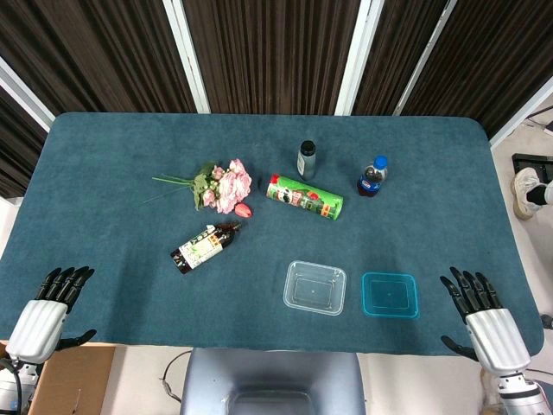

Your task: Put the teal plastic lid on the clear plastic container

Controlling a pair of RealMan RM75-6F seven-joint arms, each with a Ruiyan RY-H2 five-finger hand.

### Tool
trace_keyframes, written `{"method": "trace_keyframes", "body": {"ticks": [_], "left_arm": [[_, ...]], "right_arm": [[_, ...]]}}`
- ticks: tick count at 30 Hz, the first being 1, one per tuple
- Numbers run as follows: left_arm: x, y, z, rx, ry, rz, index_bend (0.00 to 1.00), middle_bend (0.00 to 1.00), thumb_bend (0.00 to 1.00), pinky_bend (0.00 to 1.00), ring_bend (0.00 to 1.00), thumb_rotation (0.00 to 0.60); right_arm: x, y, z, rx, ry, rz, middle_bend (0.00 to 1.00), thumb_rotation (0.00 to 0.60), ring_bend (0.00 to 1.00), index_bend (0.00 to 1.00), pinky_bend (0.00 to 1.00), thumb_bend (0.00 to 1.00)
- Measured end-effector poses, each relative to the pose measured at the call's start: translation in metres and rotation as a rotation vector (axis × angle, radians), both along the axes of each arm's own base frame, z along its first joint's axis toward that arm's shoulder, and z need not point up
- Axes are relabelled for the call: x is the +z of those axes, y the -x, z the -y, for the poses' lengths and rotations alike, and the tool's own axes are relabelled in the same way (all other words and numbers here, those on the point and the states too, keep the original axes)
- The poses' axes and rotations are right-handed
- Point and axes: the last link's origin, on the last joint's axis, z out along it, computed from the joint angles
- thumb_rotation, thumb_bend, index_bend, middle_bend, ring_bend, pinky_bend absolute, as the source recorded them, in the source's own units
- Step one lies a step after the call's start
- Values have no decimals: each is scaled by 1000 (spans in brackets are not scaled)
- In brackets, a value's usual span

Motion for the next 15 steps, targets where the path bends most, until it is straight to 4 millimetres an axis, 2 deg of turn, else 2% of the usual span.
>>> {"method": "trace_keyframes", "body": {"ticks": [7, 10, 15], "left_arm": [[2, 1, -2, 3, 11, 15, 0, 86, 443, 71, 61, 600], [4, 1, -4, 0, 13, 28, 0, 86, 443, 72, 61, 600], [4, 1, -7, -8, 30, 33, 0, 86, 442, 72, 61, 600]], "right_arm": [[-7, -1, 7, 2, -64, 24, 0, 600, 0, 0, 0, 41], [-12, 0, 18, -12, -115, 15, 0, 600, 0, 3, 0, 42], [-19, 5, 47, -104, -165, -17, 0, 600, 0, 41, 0, 41]]}}
